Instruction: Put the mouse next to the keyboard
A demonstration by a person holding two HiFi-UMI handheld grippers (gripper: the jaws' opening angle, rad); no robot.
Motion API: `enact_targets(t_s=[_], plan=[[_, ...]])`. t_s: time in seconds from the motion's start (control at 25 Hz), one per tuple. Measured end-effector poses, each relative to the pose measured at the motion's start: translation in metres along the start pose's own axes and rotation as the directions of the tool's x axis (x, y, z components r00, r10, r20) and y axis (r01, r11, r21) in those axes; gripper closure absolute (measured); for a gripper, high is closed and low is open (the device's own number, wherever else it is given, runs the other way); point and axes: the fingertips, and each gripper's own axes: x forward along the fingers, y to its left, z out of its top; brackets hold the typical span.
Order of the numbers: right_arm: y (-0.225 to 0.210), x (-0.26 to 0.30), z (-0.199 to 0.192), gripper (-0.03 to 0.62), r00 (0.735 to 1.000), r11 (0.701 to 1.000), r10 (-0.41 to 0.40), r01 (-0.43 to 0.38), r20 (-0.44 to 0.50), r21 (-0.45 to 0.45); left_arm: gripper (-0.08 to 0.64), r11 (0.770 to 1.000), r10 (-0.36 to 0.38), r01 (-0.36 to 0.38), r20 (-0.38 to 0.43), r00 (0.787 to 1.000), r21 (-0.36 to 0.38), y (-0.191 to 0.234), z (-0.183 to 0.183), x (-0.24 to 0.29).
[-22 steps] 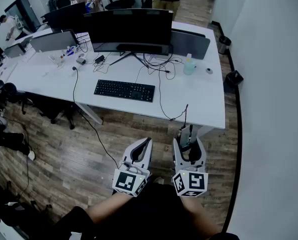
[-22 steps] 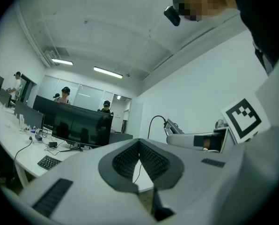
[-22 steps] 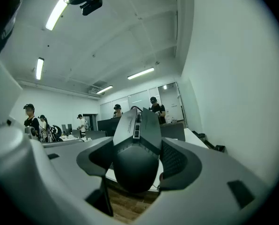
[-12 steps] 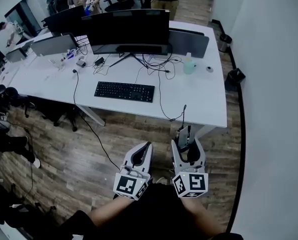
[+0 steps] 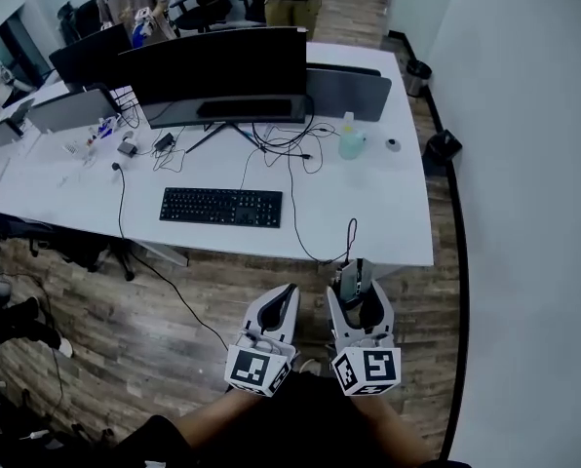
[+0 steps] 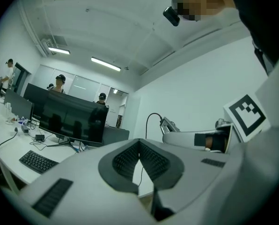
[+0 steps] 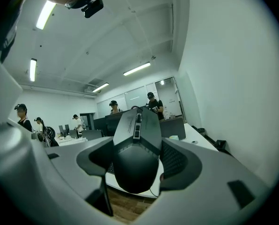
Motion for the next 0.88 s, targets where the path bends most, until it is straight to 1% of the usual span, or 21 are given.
enact_targets(t_s=[0.24,0.36,0.44,0.56,0.72,0.88], plan=[[-0.016,0.063,-0.005,0.285,0.997,0.999,-0.043,0.043,-0.064,-0.005,0.557,0.998,-0.067,0.067,-0.009,0.998,-0.010,0.038,0.007,0.058],[-0.024,0.094,-0.012,0.285,0.991,0.998,-0.064,0.063,-0.116,-0.008,0.557,0.997,-0.065,0.063,-0.028,0.998,-0.043,0.061,0.003,0.081],[-0.026,0.114,-0.017,0.285,0.987,0.997,-0.081,0.081,-0.140,-0.004,0.556,0.996,-0.073,0.072,-0.032,0.997,-0.051,0.077,0.004,0.094],[-0.027,0.138,-0.021,0.285,0.982,0.995,-0.096,0.094,-0.163,-0.021,0.557,0.993,-0.094,0.091,-0.049,0.994,-0.072,0.098,0.001,0.110],[-0.027,0.164,-0.025,0.285,0.977,0.994,-0.108,0.102,-0.185,-0.043,0.556,0.992,-0.098,0.093,-0.060,0.993,-0.089,0.123,-0.004,0.127],[-0.032,0.188,-0.035,0.285,0.966,0.990,-0.137,0.127,-0.220,-0.058,0.556,0.986,-0.112,0.100,-0.084,0.990,-0.136,0.150,-0.009,0.145]])
